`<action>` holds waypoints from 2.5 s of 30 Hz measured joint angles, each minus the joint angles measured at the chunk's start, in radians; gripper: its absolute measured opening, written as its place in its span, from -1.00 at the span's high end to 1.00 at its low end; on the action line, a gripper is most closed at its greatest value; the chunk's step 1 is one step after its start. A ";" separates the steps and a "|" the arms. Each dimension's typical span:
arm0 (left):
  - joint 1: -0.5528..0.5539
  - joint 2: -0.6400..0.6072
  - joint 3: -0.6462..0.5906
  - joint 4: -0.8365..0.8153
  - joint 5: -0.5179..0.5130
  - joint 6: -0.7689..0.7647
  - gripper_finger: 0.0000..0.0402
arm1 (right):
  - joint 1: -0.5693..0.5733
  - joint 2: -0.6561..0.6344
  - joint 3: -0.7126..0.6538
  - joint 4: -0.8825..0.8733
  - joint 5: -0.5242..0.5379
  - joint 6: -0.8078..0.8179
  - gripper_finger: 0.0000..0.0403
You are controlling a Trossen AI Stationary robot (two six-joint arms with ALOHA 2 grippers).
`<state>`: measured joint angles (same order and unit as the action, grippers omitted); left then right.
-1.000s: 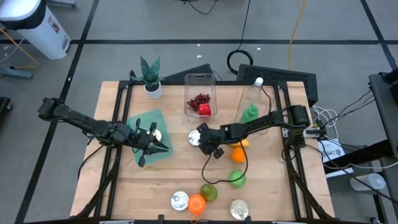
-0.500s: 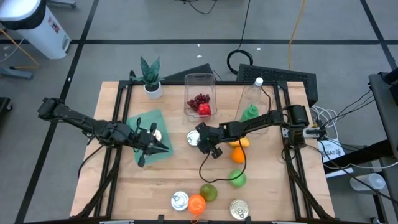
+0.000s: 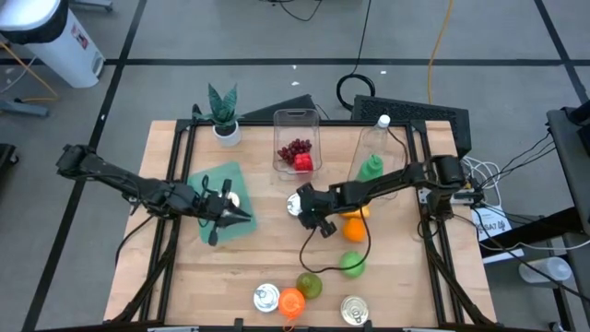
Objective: Pick & Place Food Item
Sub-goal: Stack the left green tuna can on top of the blue and pink tuna can in the blue bin
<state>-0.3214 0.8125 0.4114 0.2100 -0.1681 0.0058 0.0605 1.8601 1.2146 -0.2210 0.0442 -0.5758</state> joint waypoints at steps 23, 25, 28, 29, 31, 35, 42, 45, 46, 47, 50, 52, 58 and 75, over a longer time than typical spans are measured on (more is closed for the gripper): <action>0.076 0.532 0.043 0.154 -0.176 0.278 -0.37 | -0.040 -0.038 0.011 0.023 -0.116 0.126 1.00; 0.076 0.567 0.065 0.151 -0.196 0.297 -0.51 | -0.046 -0.038 0.011 0.031 -0.139 0.154 1.00; 0.081 0.615 0.106 0.152 -0.226 0.325 -0.68 | -0.057 -0.039 0.011 0.044 -0.162 0.201 1.00; 0.084 0.631 0.120 0.152 -0.227 0.338 -0.73 | -0.063 -0.039 0.011 0.049 -0.172 0.218 1.00; 0.092 0.663 0.146 0.145 -0.226 0.353 -0.82 | -0.075 -0.039 0.011 0.060 -0.193 0.259 1.00; 0.111 0.718 0.206 0.060 -0.225 0.347 -0.95 | -0.101 -0.039 0.012 0.083 -0.237 0.313 1.00; 0.142 0.808 0.280 0.029 -0.216 0.357 -0.95 | -0.128 -0.040 0.012 0.115 -0.311 0.376 1.00; 0.165 0.837 0.299 0.021 -0.202 0.359 -0.93 | -0.127 -0.040 0.012 0.136 -0.320 0.382 1.00; 0.175 0.845 0.301 0.022 -0.190 0.359 -0.92 | -0.127 -0.040 0.012 0.142 -0.334 0.385 1.00; 0.183 0.853 0.301 0.018 -0.183 0.359 -0.91 | -0.127 -0.040 0.012 0.147 -0.338 0.394 1.00; 0.206 0.872 0.307 0.030 -0.158 0.349 -0.85 | -0.127 -0.040 0.013 0.150 -0.338 0.400 1.00; 0.215 0.872 0.307 0.040 -0.146 0.334 -0.78 | -0.127 -0.040 0.013 0.146 -0.338 0.400 1.00; 0.213 0.872 0.307 0.084 -0.143 0.356 -0.39 | -0.128 -0.042 0.013 0.149 -0.337 0.400 1.00; 0.110 0.727 0.306 -0.051 -0.339 0.283 0.28 | -0.101 -0.111 0.009 0.157 -0.230 0.385 0.30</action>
<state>-0.2115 1.5398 0.7174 0.1591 -0.5068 0.2890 -0.0402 1.7492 1.2238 -0.0643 -0.1858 -0.1909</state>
